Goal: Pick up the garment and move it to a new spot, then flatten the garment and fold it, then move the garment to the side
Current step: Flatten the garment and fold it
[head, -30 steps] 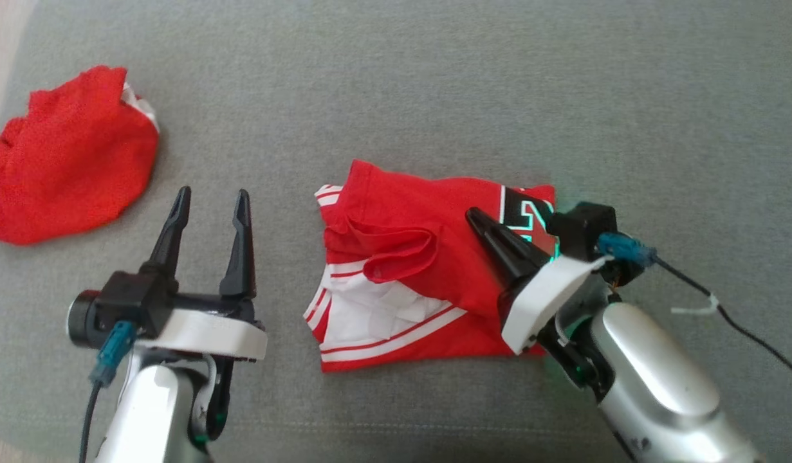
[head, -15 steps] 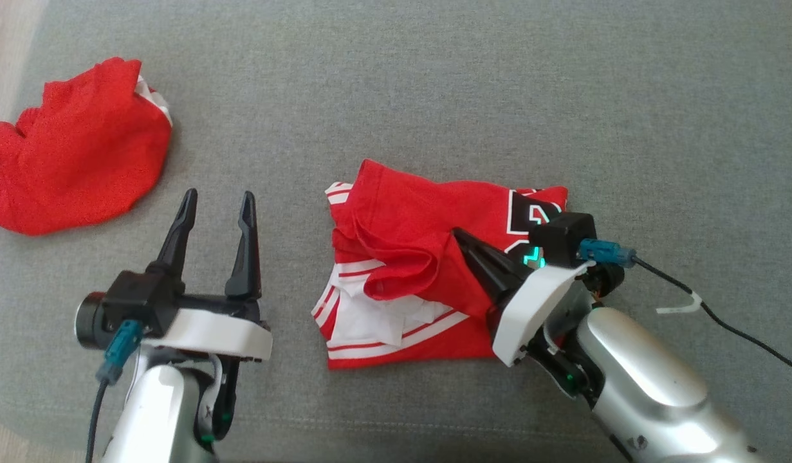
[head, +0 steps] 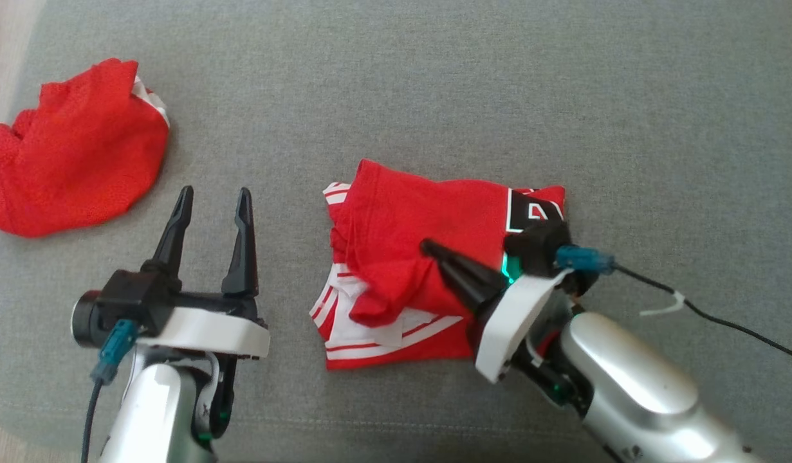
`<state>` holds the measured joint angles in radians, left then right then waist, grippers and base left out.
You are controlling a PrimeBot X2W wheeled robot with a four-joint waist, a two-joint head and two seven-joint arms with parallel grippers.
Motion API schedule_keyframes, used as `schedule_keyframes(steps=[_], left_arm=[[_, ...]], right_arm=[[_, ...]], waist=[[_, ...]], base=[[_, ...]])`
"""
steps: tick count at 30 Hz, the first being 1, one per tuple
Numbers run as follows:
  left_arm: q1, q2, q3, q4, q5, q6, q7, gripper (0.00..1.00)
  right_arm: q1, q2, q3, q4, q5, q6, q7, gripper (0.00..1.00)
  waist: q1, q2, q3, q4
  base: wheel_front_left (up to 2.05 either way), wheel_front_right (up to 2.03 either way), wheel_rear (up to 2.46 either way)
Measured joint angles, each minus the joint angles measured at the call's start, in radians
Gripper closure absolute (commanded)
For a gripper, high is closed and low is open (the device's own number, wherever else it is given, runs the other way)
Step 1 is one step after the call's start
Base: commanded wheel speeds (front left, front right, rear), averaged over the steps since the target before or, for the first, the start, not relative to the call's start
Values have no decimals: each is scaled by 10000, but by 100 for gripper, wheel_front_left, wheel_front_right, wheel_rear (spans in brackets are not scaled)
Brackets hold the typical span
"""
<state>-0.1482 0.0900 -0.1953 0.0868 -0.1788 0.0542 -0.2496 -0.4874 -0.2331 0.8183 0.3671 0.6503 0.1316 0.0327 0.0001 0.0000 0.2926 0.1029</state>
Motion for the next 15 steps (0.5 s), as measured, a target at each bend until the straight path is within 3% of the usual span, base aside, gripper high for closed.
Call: schedule_keyframes(steps=[15], left_arm=[[-1,-123,98,2,0,-113,0,0]], right_arm=[[88,-639,1918,-790,606,0,1755,100]], waist=[[0,0,-45,35]], base=[[0,0,0]])
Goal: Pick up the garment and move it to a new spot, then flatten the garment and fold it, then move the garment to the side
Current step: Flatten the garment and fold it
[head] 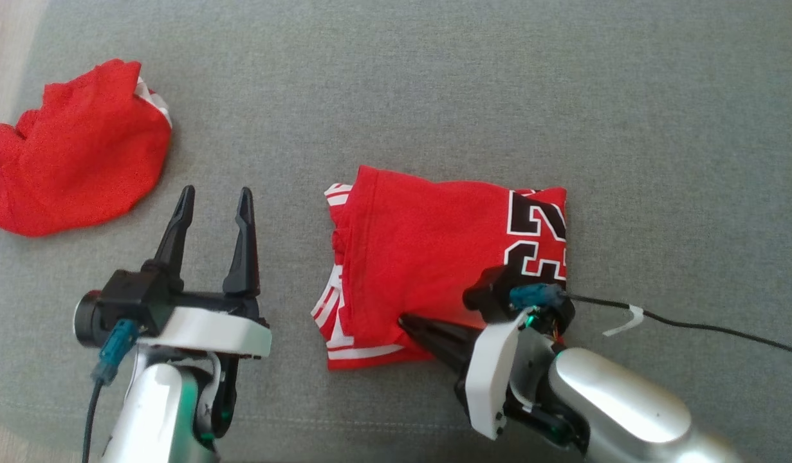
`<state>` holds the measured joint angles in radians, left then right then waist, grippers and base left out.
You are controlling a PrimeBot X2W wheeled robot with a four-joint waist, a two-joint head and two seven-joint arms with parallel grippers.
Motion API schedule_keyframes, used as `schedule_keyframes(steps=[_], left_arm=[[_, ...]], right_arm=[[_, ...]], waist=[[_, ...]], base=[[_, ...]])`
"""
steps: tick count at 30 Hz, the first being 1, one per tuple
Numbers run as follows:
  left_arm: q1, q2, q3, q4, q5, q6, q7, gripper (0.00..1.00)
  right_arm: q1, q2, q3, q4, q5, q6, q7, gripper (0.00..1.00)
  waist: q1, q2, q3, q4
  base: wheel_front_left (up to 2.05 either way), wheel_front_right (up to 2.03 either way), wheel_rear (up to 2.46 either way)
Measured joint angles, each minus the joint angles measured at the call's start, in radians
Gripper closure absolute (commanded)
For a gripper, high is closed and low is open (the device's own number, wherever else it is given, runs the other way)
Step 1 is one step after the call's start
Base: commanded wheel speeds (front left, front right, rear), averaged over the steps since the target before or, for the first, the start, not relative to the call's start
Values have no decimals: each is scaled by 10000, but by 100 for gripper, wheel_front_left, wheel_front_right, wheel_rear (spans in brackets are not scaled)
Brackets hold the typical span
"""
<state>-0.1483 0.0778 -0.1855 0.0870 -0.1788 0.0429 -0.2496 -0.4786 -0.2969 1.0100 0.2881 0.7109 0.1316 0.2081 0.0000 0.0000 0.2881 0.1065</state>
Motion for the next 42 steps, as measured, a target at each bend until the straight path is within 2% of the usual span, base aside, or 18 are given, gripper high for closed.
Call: schedule_keyframes(steps=[8,12,13,14,15,16,22,27,33,42], left_arm=[[6,-100,31,73,4,-4,0,0],[87,-113,81,104,17,-2,0,0],[143,-105,98,104,21,-2,0,0],[143,-105,98,104,21,-2,0,0],[234,-98,105,104,48,-4,0,0],[329,-90,121,107,77,-4,0,0],[663,46,328,107,90,8,0,0],[708,169,337,77,88,0,2,0],[1141,303,359,-140,84,8,25,0],[1333,464,395,-307,-88,15,115,0]], right_arm=[[11,-38,351,-199,6,0,-100,100],[288,-33,-871,-606,33,0,-909,100],[444,-35,-1352,-688,33,0,-1091,88],[444,-35,-1352,-688,33,0,-1091,51],[628,-44,-1889,-727,-54,0,-1294,13],[839,-40,-2508,-744,-207,0,-1530,0],[2199,334,-6255,-926,-1687,0,-2414,0],[3165,1080,-8310,-1565,-3068,0,-2566,0],[3880,1536,-9509,-2462,-4073,0,-2291,0],[4563,1889,-10046,-3281,-4677,0,-1912,0]], waist=[[0,0,-182,56],[0,0,-423,-26],[0,0,-487,-67],[0,0,-487,-67],[0,0,-545,-122],[0,0,-606,-184],[0,0,-951,-589],[0,0,-1206,-829],[0,0,-1404,-995],[0,0,-1714,-1090]], base=[[0,0,0],[0,0,0],[0,0,0],[0,0,0],[0,0,0],[0,0,0],[0,0,0],[0,0,0],[0,0,0],[0,0,0]])
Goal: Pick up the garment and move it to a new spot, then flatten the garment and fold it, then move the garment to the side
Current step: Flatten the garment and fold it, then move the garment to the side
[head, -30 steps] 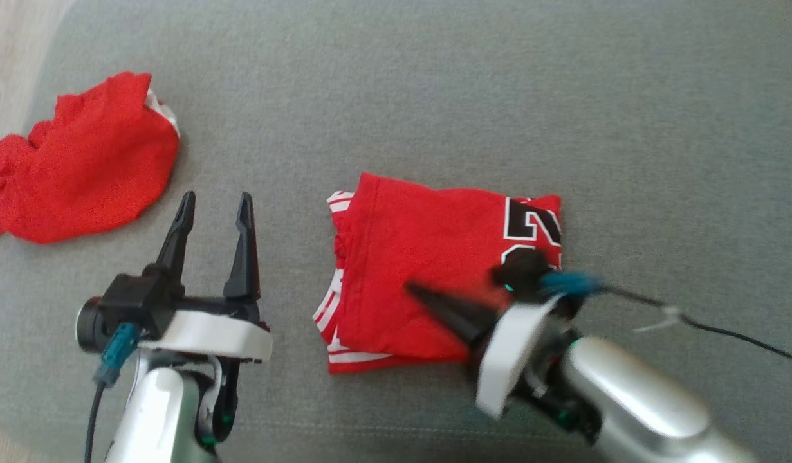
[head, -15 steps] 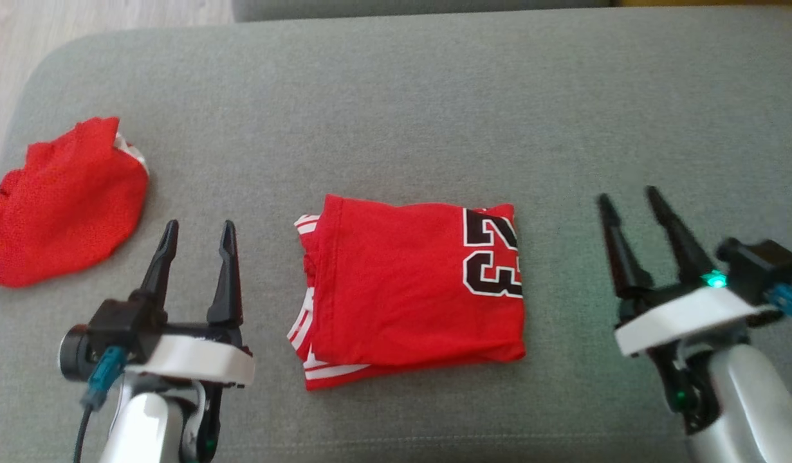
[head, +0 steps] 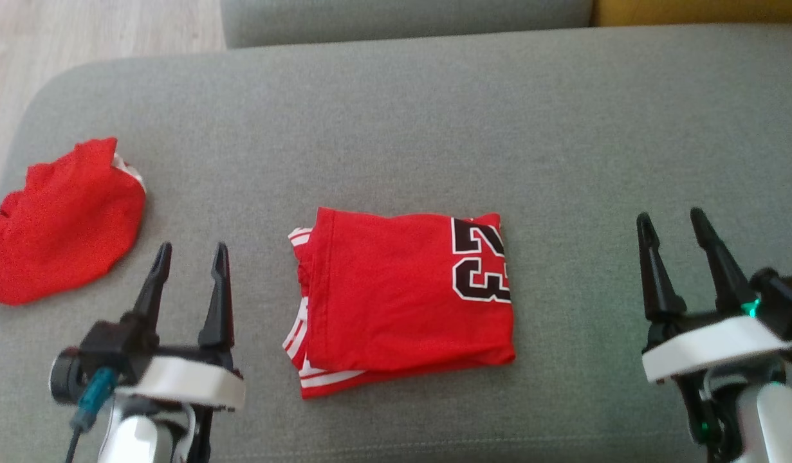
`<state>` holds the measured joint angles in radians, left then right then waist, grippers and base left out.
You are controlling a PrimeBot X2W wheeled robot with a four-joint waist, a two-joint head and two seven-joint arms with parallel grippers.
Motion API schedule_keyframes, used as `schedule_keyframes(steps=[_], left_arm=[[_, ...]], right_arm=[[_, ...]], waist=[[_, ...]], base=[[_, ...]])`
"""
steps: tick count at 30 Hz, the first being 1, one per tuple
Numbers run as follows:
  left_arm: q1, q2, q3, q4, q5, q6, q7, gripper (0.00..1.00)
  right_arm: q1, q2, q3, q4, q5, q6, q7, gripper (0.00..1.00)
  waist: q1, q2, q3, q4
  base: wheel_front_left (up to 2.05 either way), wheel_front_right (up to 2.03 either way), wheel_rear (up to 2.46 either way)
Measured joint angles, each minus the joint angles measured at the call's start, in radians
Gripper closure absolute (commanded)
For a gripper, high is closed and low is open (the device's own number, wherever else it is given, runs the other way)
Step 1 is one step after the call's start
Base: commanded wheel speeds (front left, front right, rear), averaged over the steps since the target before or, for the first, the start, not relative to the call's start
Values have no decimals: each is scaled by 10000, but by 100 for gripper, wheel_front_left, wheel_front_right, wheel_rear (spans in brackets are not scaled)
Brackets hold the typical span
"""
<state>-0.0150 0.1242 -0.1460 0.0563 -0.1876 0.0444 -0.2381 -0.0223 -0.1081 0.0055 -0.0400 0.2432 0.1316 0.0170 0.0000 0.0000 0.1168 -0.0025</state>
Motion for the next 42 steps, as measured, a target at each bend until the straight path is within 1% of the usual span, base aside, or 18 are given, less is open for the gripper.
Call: schedule_keyframes(steps=[7,17,42], left_arm=[[727,40,-4,-119,0,150,136,0],[945,150,-23,-226,0,272,178,0],[1098,288,-125,-245,-31,437,251,0]], right_arm=[[603,56,-77,-245,-140,0,282,0],[979,121,-167,-439,-174,0,470,0],[974,180,-249,-545,-249,0,640,0]], waist=[[0,0,-490,-34],[0,0,-848,-38],[0,0,-722,-37]], base=[[0,0,0],[0,0,0],[0,0,0]])
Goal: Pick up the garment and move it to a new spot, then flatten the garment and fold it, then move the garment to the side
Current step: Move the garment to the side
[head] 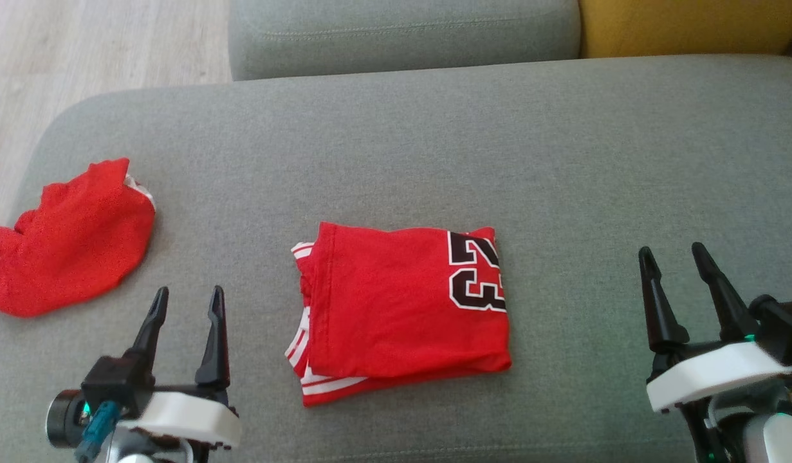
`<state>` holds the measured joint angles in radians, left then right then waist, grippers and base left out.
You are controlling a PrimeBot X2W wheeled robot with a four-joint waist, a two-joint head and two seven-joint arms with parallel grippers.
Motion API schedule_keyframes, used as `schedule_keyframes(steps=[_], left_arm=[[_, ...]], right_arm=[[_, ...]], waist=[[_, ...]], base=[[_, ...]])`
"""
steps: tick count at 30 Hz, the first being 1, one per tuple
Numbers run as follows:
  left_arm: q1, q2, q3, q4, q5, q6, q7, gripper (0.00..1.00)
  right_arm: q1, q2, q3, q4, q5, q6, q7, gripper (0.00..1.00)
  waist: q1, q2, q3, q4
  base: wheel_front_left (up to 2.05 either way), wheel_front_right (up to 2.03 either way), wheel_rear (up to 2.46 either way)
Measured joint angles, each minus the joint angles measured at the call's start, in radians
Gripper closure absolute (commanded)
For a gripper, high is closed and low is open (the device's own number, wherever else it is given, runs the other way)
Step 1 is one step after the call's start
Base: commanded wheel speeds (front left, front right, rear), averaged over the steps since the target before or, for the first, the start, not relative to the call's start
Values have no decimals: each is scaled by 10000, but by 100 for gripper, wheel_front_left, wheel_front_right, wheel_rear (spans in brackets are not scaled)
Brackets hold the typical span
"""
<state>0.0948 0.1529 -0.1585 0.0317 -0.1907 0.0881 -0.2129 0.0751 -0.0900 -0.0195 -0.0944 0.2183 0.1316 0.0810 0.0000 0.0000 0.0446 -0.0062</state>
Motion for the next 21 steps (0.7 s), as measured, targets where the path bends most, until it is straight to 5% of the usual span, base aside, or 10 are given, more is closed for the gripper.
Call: schedule_keyframes(steps=[10,21], left_arm=[[-798,4,-217,8,-71,-77,-98,0],[-1963,-219,-374,337,-67,-268,-355,0]], right_arm=[[-112,-134,460,198,-150,0,495,0],[-1543,-236,2050,2334,21,0,686,0]], waist=[[0,0,597,310],[0,0,1740,1081]], base=[[0,0,0],[0,0,0]])
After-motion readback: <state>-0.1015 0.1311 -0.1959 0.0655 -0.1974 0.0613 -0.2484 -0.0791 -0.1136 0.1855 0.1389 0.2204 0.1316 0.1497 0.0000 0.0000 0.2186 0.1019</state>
